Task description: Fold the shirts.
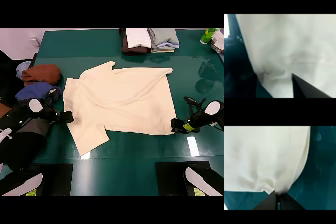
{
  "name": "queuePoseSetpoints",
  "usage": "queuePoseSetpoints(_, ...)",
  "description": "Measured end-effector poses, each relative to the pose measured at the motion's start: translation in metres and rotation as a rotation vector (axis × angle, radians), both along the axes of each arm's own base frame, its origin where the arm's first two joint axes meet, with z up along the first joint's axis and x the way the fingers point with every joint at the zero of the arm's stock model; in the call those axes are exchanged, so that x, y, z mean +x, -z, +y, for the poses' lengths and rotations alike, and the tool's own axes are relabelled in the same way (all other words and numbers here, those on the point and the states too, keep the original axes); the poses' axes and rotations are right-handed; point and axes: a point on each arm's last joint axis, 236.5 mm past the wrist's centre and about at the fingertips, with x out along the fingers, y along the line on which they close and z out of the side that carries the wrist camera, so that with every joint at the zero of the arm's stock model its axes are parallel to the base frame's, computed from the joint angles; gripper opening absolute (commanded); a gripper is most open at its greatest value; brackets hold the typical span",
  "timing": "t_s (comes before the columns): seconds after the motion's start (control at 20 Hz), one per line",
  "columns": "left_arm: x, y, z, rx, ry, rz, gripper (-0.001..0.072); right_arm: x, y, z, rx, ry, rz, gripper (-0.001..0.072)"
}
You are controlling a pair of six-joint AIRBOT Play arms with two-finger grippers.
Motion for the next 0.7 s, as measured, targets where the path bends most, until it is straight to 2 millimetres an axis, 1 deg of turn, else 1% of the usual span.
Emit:
queuePoseSetpoints(0.05,0.001,0.0,0.0,-0.001,-0.001,-0.001,0.0031,0.0,0.0,0.0,0.0,0.0,0.0,0.0016)
queuePoseSetpoints(0.2,0.003,-0.001,-0.001,-0.002,0.0,-0.008,0.0028,0.0,0.0,0.0,0.0,0.0,-0.001,0.0015)
queuePoseSetpoints(0.3,0.009,-0.008,-0.001,-0.001,0.006,-0.026,0.0028,0.006,-0.006,-0.001,-0.003,-0.001,-0.019,0.0015)
queuePoseSetpoints(0.35,0.015,-0.018,-0.001,0.002,0.012,-0.048,0.0028,0.013,-0.014,-0.002,-0.006,-0.002,-0.042,0.0015)
queuePoseSetpoints(0.4,0.025,-0.035,-0.001,0.007,0.021,-0.088,0.0028,0.022,-0.025,-0.003,-0.01,-0.004,-0.074,0.0015)
queuePoseSetpoints(0.45,0.037,-0.059,-0.001,0.011,0.03,-0.146,0.0028,0.033,-0.041,-0.005,-0.017,-0.007,-0.122,0.0015)
queuePoseSetpoints(0.5,0.051,-0.091,0.0,0.018,0.038,-0.226,0.0028,0.049,-0.064,-0.007,-0.027,-0.007,-0.194,0.0015)
queuePoseSetpoints(0.55,0.063,-0.128,0.002,0.026,0.045,-0.312,0.0028,0.064,-0.093,-0.009,-0.041,-0.009,-0.278,0.0016)
queuePoseSetpoints(0.6,0.075,-0.178,0.002,0.027,0.047,-0.429,0.0028,0.079,-0.125,-0.011,-0.056,-0.011,-0.368,0.0015)
queuePoseSetpoints(0.65,0.081,-0.227,0.003,0.029,0.052,-0.542,0.0028,0.092,-0.164,-0.013,-0.074,-0.013,-0.474,0.0015)
queuePoseSetpoints(0.7,0.082,-0.285,0.005,0.03,0.054,-0.673,0.0028,0.101,-0.204,-0.015,-0.094,-0.014,-0.578,0.0015)
